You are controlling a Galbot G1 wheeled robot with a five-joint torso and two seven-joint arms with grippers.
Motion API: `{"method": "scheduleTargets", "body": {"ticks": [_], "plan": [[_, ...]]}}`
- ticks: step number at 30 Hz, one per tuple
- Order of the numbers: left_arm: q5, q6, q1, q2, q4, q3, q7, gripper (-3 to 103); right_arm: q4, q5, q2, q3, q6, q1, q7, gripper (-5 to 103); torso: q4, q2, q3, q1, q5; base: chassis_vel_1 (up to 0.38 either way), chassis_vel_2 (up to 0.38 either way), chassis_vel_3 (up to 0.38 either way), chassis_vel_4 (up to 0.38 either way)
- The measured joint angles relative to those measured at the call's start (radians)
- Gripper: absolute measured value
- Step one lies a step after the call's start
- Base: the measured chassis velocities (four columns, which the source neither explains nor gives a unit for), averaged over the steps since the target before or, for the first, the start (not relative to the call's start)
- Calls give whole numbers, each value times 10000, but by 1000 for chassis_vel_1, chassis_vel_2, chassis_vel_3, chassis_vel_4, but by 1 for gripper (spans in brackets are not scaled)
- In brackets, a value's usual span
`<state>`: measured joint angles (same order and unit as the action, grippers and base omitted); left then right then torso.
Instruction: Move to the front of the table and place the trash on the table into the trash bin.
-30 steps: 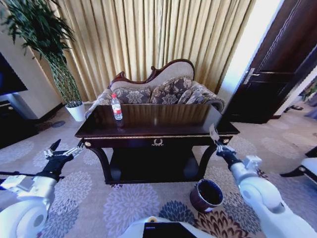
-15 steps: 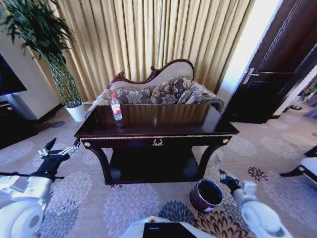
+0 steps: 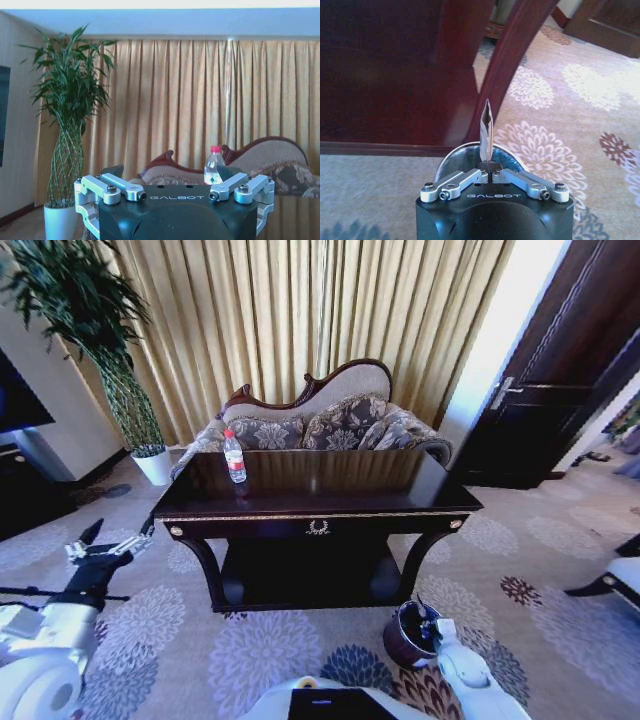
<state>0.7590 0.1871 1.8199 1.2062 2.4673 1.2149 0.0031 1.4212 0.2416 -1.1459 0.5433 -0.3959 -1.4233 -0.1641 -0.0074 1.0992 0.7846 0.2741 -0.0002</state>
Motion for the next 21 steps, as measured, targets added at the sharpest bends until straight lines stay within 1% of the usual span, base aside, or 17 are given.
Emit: {"method": "scheduleTargets", "body": {"ticks": [3, 5, 9, 15, 17, 19, 21], "plan": [[41, 4, 64, 58, 102, 77, 0, 100, -256, 4, 54, -21, -64, 229, -86, 0, 3, 0, 0, 0, 1, 0, 0, 0, 0], [58, 5, 202, 116, 175, 155, -3, 100, -625, 20, 173, 9, -230, 467, -243, 0, 1, 1, 0, 0, 0, 0, 0, 0, 0], [74, -3, 290, 128, 180, 214, -3, 100, -972, 29, 285, 164, -295, 529, -385, 0, 1, 0, 0, 0, -1, 0, 0, 0, 0], [89, -15, 292, 125, 172, 179, -3, 100, -959, -10, 402, 324, -398, 194, -389, 0, -3, 0, 0, 0, 1, 0, 0, 0, 0], [84, -16, 275, 129, 184, 101, -3, 100, -688, -35, 367, 331, -635, 43, -388, -1, -1, 0, 0, 0, -1, 0, 0, 0, 0], [73, -15, 273, 145, 217, 63, -3, 100, -459, -60, 326, 293, -865, -53, -387, 9, 0, 0, 0, 0, -1, 0, 0, 0, 0], [72, -15, 273, 147, 224, 59, -3, 100, -414, -72, 316, 279, -905, -66, -387, 9, 0, 1, 0, 0, -1, 0, 0, 0, 0]]}}
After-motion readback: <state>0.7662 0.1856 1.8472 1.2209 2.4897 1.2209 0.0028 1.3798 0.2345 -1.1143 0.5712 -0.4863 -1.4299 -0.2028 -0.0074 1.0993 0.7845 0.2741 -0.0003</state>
